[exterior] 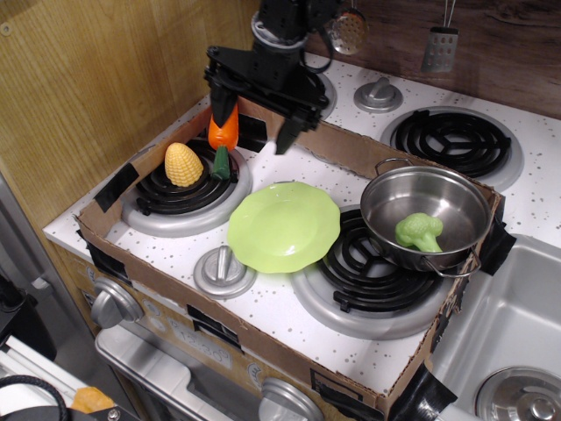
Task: Put carrot on plate
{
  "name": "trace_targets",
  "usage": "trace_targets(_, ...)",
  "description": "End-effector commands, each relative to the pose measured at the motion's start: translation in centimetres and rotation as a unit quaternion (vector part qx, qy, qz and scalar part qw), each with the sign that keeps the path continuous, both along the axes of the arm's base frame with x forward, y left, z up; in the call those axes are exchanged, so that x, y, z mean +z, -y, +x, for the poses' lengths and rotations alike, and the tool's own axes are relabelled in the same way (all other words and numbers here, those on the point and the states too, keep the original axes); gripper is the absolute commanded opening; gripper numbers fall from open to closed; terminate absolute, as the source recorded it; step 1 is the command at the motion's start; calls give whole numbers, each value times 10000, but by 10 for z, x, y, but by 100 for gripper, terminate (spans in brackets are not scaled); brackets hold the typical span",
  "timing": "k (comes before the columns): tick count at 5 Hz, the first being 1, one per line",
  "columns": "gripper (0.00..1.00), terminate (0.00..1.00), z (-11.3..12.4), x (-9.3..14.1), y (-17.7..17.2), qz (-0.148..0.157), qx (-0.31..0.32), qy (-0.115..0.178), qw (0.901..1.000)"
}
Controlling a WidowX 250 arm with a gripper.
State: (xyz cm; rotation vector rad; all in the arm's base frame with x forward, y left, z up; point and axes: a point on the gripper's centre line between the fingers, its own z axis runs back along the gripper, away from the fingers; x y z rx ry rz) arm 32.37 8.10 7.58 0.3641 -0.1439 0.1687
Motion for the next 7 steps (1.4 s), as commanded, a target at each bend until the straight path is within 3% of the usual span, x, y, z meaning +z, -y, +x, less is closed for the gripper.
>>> trace_targets(1,100,0,21,22,-23,550,-293,185,9979)
trace_targets(4,100,0,44,1,-37,708,-457,514,9951)
trace_targets(7,100,0,44,-31,-55,545,-555,787,9939)
